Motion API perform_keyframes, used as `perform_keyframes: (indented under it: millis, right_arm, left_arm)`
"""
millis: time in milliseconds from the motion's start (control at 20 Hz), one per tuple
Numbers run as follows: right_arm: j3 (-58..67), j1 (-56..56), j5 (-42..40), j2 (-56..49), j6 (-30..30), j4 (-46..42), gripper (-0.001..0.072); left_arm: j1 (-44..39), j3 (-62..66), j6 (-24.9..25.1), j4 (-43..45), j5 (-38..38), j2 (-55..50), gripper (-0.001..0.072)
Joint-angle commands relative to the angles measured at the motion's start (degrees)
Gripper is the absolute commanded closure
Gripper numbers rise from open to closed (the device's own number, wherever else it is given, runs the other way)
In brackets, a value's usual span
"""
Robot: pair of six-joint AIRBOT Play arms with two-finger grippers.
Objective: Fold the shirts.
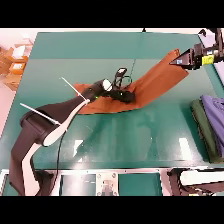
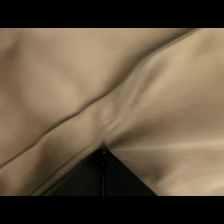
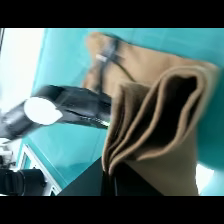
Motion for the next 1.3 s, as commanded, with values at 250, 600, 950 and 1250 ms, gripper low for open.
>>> perform_keyframes:
  millis: [250,600,950,1250]
  right_arm:
    - [0.66,5.62,-1.09,1.14,2.69,1.79,0.0697]
    - [-1.36,28.09,-22.84,-2.19,5.44,1.88,0.0697]
    - [-1.75,58.36,-66.95,-23.34,5.44,2.14,0.0519]
    - [-1.36,50.99,-55.19,-23.37,5.75,-5.95,0.0262]
  left_arm:
    - [10.34,17.31,-4.79,12.31,-35.32,-1.40,0.0684]
    - [25.90,16.24,-9.03,52.43,-54.07,10.82,0.0684]
    - [41.51,15.37,-9.05,47.10,-53.44,14.53,0.0683]
    - [44.59,15.37,-7.93,43.39,-52.48,14.53,0.0683]
